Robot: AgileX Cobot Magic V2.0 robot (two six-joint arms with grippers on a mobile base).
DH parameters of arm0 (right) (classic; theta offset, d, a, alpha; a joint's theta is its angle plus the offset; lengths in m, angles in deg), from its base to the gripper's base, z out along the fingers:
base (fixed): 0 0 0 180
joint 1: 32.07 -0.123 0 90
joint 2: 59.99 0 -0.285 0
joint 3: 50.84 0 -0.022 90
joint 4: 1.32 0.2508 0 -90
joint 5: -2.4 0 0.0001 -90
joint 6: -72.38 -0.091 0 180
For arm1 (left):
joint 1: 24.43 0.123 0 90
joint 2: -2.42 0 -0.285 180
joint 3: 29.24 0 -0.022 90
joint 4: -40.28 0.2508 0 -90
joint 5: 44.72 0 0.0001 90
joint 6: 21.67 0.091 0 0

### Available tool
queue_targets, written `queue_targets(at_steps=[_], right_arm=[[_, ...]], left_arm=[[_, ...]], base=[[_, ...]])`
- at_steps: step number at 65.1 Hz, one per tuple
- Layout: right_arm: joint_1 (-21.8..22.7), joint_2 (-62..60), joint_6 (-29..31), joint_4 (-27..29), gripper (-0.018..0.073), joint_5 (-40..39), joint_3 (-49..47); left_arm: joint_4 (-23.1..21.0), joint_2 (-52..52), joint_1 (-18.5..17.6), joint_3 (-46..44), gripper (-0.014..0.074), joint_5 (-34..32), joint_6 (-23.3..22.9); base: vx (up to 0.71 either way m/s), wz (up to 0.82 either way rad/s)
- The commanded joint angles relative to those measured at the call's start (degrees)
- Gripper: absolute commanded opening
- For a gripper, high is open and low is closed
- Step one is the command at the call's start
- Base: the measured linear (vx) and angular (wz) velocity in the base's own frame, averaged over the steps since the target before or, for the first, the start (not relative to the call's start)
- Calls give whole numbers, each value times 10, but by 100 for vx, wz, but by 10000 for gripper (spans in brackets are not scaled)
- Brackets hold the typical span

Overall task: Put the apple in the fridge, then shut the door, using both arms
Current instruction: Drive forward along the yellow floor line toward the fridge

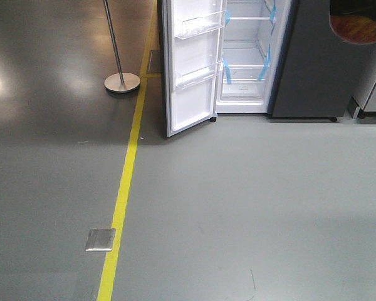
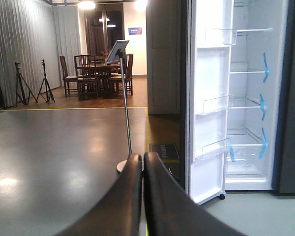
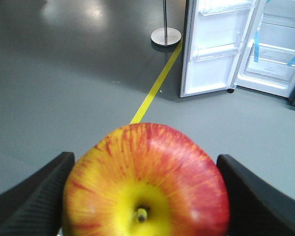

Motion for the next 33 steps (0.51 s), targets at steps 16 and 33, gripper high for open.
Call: queue_targets(at_steps=[16,33], right_arm=[[3,-15,5,15,262,-40,-19],[3,-15,5,15,262,-40,-19]], left_arm=[[-2,8,-3,-11,-7,-44,-6],[-2,8,-3,-11,-7,-44,-6]], base=[[19,-3],[20,-3]])
